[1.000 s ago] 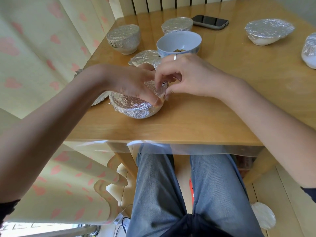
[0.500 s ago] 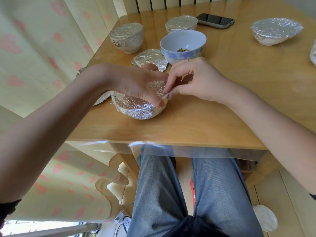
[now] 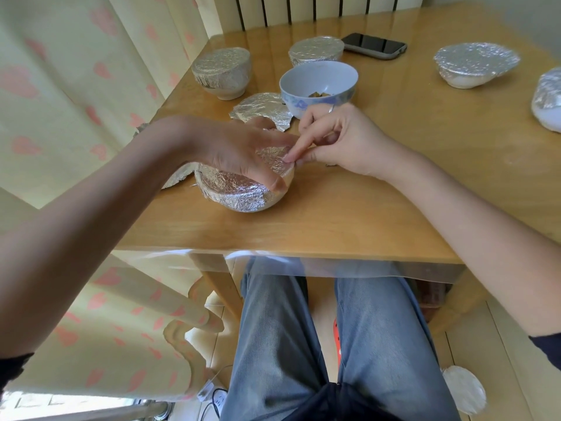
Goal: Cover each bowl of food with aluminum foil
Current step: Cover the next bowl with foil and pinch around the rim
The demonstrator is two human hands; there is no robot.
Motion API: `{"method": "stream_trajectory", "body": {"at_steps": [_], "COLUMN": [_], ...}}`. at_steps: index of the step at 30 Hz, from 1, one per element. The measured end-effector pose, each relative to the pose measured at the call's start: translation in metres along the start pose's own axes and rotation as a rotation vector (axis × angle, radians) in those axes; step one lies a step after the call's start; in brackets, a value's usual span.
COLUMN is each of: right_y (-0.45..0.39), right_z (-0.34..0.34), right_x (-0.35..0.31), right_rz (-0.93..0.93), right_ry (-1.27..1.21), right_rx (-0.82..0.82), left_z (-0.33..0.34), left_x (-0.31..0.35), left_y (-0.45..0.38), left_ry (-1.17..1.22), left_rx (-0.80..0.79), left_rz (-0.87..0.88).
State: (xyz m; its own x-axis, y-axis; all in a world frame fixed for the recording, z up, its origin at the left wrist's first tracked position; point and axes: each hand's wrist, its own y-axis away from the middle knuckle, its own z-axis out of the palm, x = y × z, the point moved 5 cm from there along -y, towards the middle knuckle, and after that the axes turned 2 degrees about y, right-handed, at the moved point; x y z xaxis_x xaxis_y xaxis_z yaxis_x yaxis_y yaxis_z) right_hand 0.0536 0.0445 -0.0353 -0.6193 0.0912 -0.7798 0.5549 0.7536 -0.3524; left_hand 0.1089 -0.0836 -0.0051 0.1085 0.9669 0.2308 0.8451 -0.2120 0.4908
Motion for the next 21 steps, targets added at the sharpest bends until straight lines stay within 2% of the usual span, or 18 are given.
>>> {"method": "stream_trajectory", "body": {"at_steps": [9,15,21], "right_y": [0.009,0.062,0.063], "right_z": [-0.005,0.015,0.060], "right_x": [-0.004,-0.016,-0.040], "right_rz": [0.055,0.116,0.203], "right_ry": [0.066,0.186,0.287], "right_rx": [0.027,0.333,0.416], "left_z": [-0.002,-0.004,-0.001], "left_x": [-0.001,-0.012,-0.018], "left_y": [0.003,0.008,0.009], "left_ry": [-0.059,-0.132,-0.240], "left_rx": [-0.033,-0.041,-0.093], "left_rz": [-0.052,-0.033,-0.018]}}
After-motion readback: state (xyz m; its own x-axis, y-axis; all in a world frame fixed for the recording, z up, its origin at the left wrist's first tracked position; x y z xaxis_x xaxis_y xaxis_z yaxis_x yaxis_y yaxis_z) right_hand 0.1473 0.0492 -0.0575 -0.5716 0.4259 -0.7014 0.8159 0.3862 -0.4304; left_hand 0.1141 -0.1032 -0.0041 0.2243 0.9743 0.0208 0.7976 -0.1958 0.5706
